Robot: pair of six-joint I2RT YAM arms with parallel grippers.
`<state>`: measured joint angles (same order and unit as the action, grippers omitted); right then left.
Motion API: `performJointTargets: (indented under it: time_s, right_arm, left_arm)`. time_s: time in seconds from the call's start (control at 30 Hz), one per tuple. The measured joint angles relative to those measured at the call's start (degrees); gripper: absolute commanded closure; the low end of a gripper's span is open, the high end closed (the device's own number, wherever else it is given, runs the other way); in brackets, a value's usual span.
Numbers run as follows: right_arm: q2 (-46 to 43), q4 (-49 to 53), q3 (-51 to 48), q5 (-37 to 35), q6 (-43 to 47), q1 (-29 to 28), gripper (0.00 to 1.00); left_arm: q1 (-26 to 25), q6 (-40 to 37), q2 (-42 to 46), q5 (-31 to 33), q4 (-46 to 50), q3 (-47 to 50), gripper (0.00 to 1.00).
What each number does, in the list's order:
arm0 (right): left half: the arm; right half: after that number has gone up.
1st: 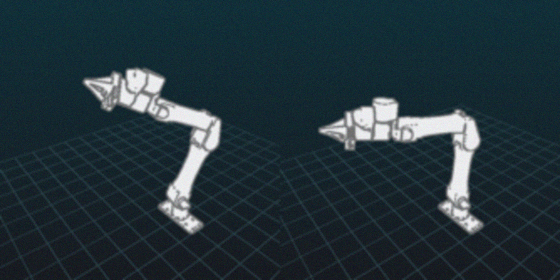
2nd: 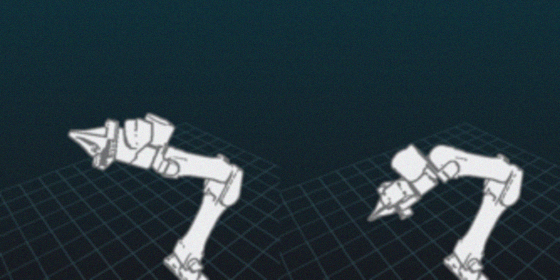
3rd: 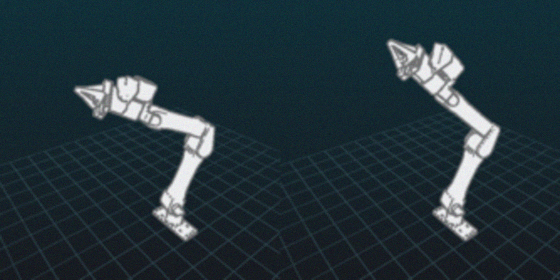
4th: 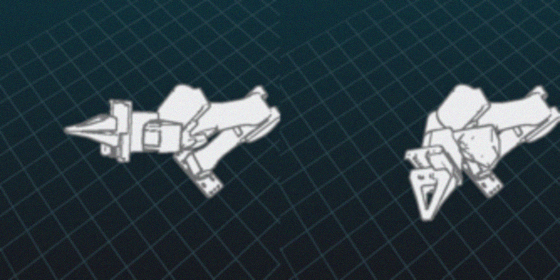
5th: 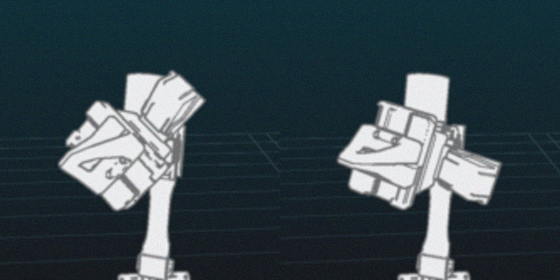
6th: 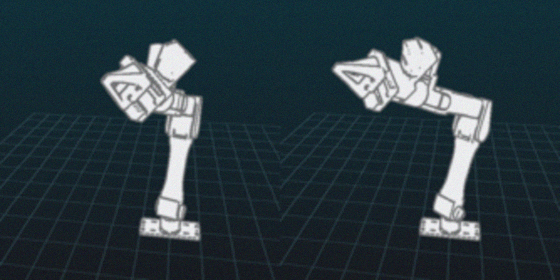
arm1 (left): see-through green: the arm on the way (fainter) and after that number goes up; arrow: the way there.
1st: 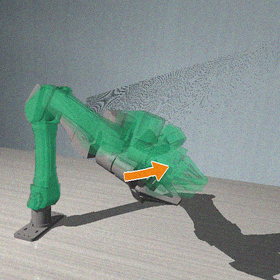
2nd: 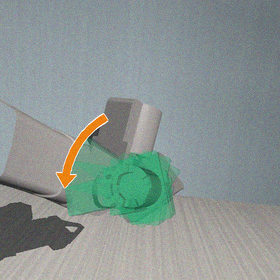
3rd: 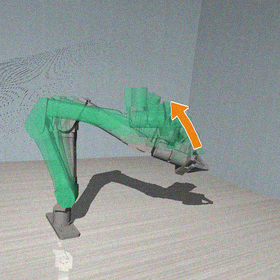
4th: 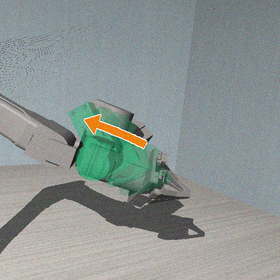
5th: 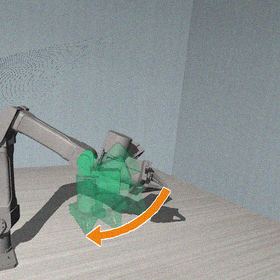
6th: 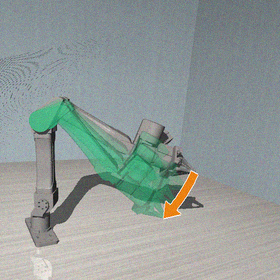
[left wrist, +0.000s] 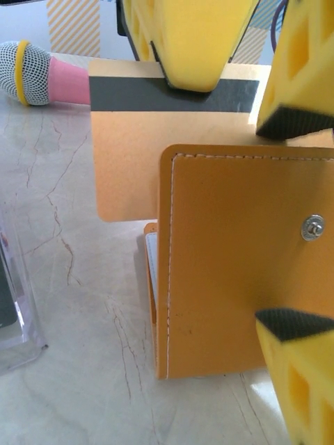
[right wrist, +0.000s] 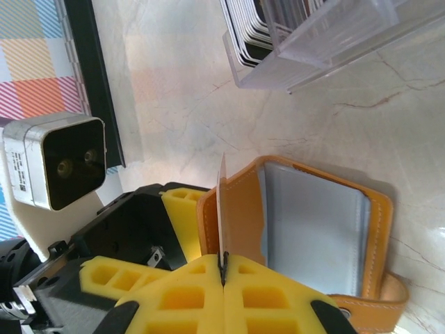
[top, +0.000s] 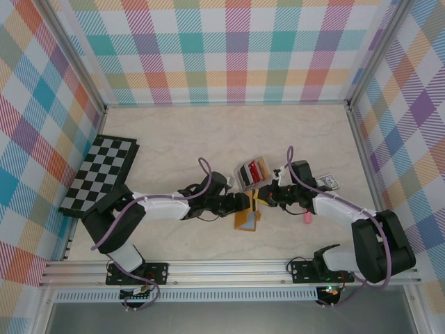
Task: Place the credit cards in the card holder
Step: Open the card holder at the center of the table.
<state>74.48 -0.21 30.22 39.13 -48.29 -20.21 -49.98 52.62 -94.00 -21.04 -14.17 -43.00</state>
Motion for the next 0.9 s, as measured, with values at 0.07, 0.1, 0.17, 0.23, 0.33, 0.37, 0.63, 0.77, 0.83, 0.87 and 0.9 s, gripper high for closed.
performJointTargets:
  time_s: [0.07,0.1,0.17,0.23,0.33,0.37,0.63,0.77,0.83,0.87,0.9]
  right_arm:
    - [0.1,-0.9,-0.2,0.6,-0.6,0.3,1.00]
    - [0.2,-1.2,-0.2,0.8,-0.7,0.4,1.00]
    - [0.2,-1.5,-0.2,1.0,-0.8,0.5,1.00]
    - [0.2,-1.5,-0.2,1.2,-0.8,0.7,1.00]
    - [0.2,-1.5,-0.2,1.5,-0.8,0.8,1.00]
    - [0.2,-1.5,-0.2,1.5,-0.7,0.8,1.00]
    - [0.2,2.0,0.1,0.3,1.1,1.0,0.98]
    - [0.0,7.9,2.1,-2.7,4.3,0.5,0.98]
    - [-0.5,12.6,3.9,-5.7,7.1,-0.6,0.98]
    - [-0.7,14.5,4.8,-7.0,8.3,-1.1,0.98]
    - [-0.8,16.5,5.7,-8.3,9.7,-1.6,0.98]
  left_arm:
    - [0.0,0.2,0.0,-0.2,-0.5,0.1,0.52]
    - [0.0,0.3,0.0,-0.2,-0.9,0.1,0.53]
    - [0.0,0.4,0.1,-0.2,-1.2,0.1,0.61]
    - [0.0,0.3,0.4,-0.2,-1.2,0.1,0.68]
    - [0.0,0.3,0.9,-0.2,-1.2,0.1,0.78]
    - [0.0,0.4,1.0,-0.2,-1.2,0.1,0.80]
    - [0.7,0.4,2.3,0.0,-0.9,0.8,1.00]
    - [1.2,0.5,3.2,0.0,-1.1,1.6,1.00]
    - [2.0,0.6,4.2,-0.6,-1.2,2.4,1.00]
    - [2.4,0.7,4.8,-0.7,-1.2,3.0,1.00]
    - [3.0,0.8,5.5,-1.0,-1.2,3.6,1.00]
